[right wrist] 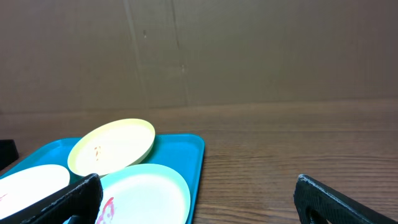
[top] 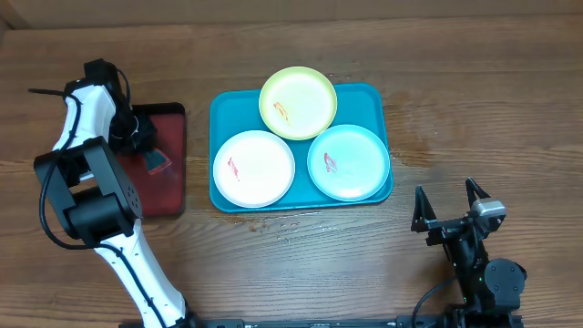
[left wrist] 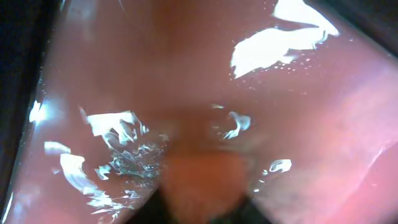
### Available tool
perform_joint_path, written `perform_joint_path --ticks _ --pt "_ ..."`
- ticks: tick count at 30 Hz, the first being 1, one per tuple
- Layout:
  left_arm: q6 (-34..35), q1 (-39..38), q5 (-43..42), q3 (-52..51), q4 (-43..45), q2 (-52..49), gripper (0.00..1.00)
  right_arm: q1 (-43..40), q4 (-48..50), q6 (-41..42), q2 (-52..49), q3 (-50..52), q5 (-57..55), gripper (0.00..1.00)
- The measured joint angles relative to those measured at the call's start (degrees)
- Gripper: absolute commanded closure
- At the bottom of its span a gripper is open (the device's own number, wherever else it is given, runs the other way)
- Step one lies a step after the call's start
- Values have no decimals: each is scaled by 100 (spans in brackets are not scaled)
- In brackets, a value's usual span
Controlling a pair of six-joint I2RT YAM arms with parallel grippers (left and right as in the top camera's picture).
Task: Clean dirty plates on tray and stack at the side
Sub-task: 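Lower the left gripper and grasp the green-and-red sponge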
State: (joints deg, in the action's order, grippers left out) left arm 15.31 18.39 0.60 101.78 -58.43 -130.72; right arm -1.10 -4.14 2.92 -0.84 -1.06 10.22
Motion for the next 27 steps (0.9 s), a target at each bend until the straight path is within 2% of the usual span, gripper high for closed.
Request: perform_joint_path --ticks 1,2,3,4,5,15,17,19,21,23,24,25,27 --pt "-28 -2 -15 4 -2 -2 95 0 0 -2 0 0 0 0" --pt "-48 -2 -20 15 -7 -2 87 0 2 2 0 0 0 0" --pt "-57 -2 -13 17 -11 -4 59 0 0 0 0 0 0 0" --pt "-83 -2 -11 24 -26 -13 4 0 2 2 0 0 2 0" --pt "-63 -2 -24 35 -63 -20 0 0 2 2 0 0 0 0" --pt "-50 2 -299 61 -1314 -92 0 0 2 0 0 0 2 0" --pt "-48 2 -321 61 -1370 -103 7 0 0 0 0 0 2 0" --pt "-44 2 -332 61 -1379 -109 27 0 0 0 0 0 2 0" --pt "-37 2 -341 61 -1360 -109 57 0 0 0 0 0 2 0" --pt "-46 2 -337 61 -1300 -109 82 0 0 2 0 0 0 0" --pt "-46 2 -341 61 -1261 -109 91 0 2 0 0 0 0 0" --pt "-35 2 -345 61 -1226 -109 96 0 -2 2 0 0 2 0" --pt "-63 2 -365 66 -1196 -107 93 0 0 2 0 0 0 0"
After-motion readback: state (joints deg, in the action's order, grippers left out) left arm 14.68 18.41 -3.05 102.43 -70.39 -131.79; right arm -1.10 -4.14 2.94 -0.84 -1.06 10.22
